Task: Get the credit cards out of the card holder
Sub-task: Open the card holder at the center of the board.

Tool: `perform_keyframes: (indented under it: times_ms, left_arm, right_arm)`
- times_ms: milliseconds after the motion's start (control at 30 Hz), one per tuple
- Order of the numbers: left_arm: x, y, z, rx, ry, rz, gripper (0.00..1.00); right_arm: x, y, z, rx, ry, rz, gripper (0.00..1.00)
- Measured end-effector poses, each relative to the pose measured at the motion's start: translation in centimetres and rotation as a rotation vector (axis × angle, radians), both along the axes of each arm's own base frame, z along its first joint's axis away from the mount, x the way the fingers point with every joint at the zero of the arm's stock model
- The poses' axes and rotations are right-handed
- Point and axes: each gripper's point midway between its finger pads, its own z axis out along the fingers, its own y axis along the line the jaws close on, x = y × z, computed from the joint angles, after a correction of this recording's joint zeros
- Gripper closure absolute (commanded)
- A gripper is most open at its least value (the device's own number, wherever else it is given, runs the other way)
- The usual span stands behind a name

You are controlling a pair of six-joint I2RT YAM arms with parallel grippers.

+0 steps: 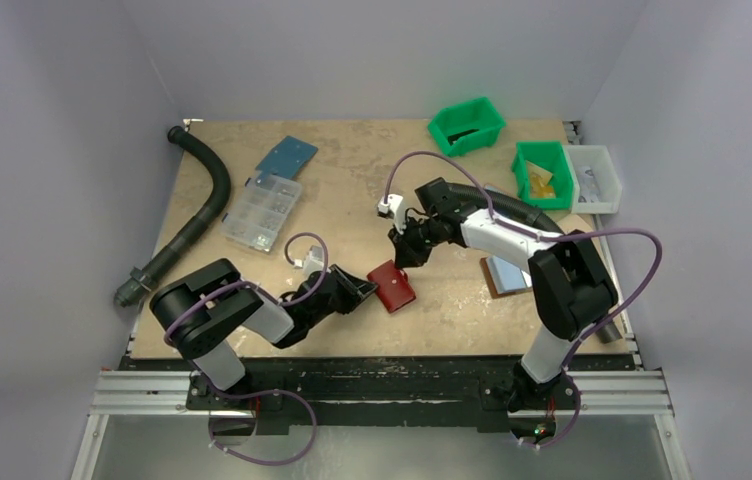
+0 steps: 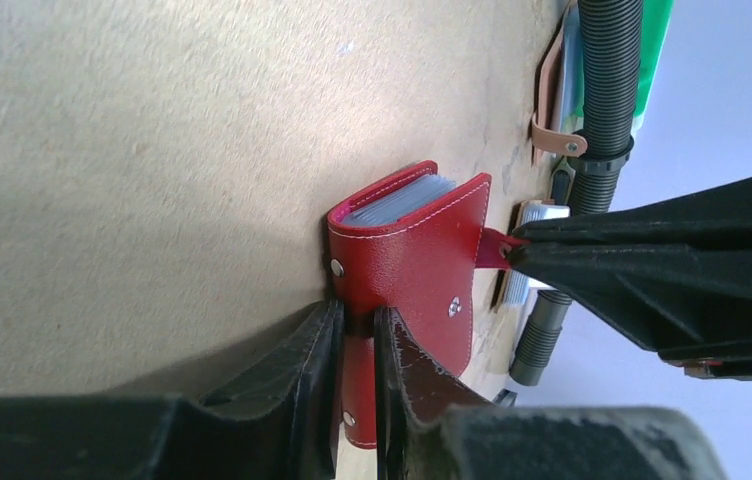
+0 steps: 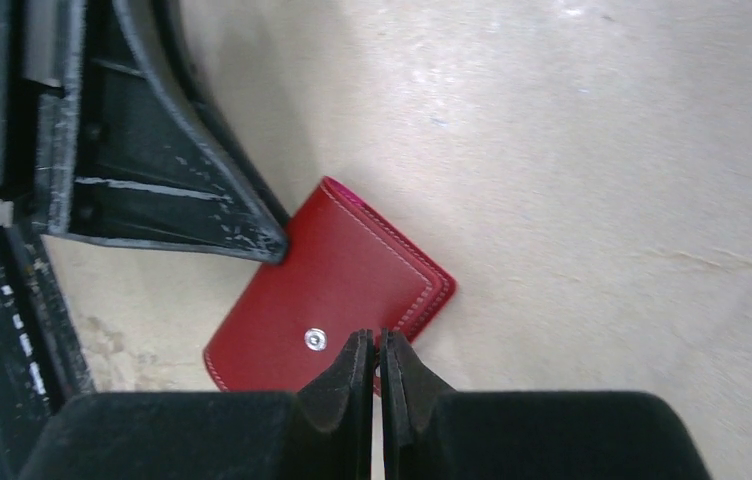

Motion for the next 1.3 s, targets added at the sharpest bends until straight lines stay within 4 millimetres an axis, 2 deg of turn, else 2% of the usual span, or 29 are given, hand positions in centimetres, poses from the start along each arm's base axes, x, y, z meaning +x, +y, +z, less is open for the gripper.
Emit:
perform_keyframes:
  times_ms: [133,233,367,500,600,733,800,1067,1300]
  left_arm:
    - [0.5,0.5,0.2,0.055,-0.035,-0.008,0.82]
    - [0.6,1.3,0.5,0.117,-0.068,-0.018,0.76]
    - [0.3,2.4,1.9,0.216,-0.141,-0.059,0.53]
    - [-0.1,3.1,4.9,0.254,-0.235,-0.096,0.28]
    - [-0.4,3.4,7.4,0.253,-0.311,-0.116,0.17]
    - [-1.1,3.5,9.8,0.217,-0.379,-0.145,0.14]
    - [-1.7,3.3,10.2,0.194,-0.392,-0.165,0.14]
    - [-3.5,3.0,8.6,0.168,-0.372,-0.249,0.14]
    - [-3.6,2.7,8.0,0.163,-0.360,-0.265,0.14]
  right_arm:
    - [1.4,-0.8,0.1,-0.028,-0.040,-0.058,1.00]
    - [2.0,-1.1,0.1,-0.034,-0.054,-0.081,1.00]
    - [2.2,-1.3,0.2,-0.027,-0.048,-0.090,1.00]
    - [1.9,-1.1,0.6,0.015,-0.022,-0.076,1.00]
    - [1.7,-0.9,1.1,0.053,0.000,-0.062,1.00]
    - [1.0,-0.4,2.3,0.110,0.017,-0.030,1.00]
    - [0.6,-0.1,3.0,0.138,0.022,-0.012,1.00]
    - [-1.0,0.9,5.2,0.239,0.062,0.047,1.00]
    - [-1.3,0.7,6.8,0.292,0.073,0.057,1.00]
